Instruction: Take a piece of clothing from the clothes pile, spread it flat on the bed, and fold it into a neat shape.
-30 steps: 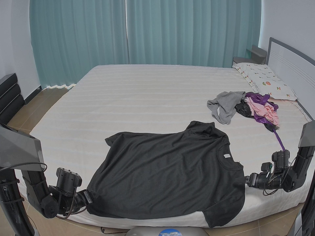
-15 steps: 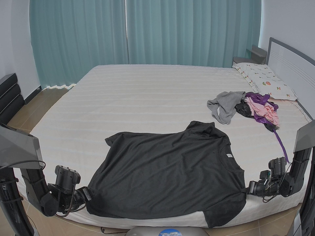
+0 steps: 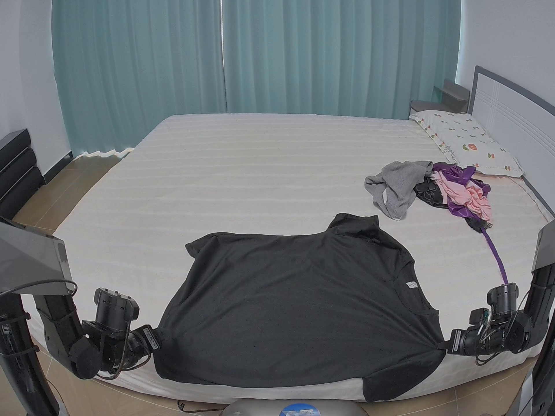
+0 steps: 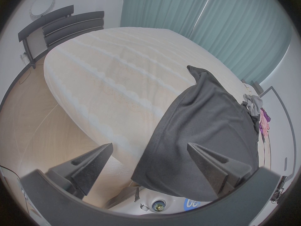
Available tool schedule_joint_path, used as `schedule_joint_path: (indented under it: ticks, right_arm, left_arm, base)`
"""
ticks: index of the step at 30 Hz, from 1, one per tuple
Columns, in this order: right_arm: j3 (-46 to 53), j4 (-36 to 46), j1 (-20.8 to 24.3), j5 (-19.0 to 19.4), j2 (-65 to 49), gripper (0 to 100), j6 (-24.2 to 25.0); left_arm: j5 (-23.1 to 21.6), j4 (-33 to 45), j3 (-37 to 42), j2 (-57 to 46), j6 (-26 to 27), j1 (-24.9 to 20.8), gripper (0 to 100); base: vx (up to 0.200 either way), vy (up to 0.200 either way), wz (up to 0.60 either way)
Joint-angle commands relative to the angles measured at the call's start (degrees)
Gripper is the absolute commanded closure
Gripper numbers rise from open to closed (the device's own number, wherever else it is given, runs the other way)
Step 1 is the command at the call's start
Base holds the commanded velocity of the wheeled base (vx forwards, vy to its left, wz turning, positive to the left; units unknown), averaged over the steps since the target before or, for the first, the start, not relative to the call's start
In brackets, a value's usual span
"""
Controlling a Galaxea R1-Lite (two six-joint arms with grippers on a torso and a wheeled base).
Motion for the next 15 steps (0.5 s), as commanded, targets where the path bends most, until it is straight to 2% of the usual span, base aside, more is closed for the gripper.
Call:
schedule_joint_path:
  ticks: [1,4,5,11,15]
  right_arm:
    - [1.1,-0.1,-0.5,-1.0,-0.5,100,-0.9]
    - [1.7,-0.1,-0.5,-1.3,-0.2,100,-1.4]
    - [2.0,-0.2,-0.5,-1.2,0.0,0,-2.3]
    - [1.2,-1.1,-0.6,-0.6,-1.0,0,-1.7]
    - [1.0,-5.1,-0.6,-0.5,-1.3,0,1.2]
  left_arm:
    - [0.0,0.0,0.0,-0.4,0.0,0.0,0]
    - [0.0,0.0,-0.1,-0.8,0.0,0.0,0]
    - [0.0,0.0,-0.1,-1.0,0.0,0.0,0]
    - [0.0,0.0,-0.9,-1.3,0.0,0.0,0]
    - [0.0,0.0,-1.7,-2.4,-1.9,0.0,0]
  base:
    - [0.000,0.000,0.00]
    - [0.000,0.000,0.00]
    - [0.000,0.000,0.00]
    - [0.000,0.000,0.00]
    - [0.000,0.000,0.00]
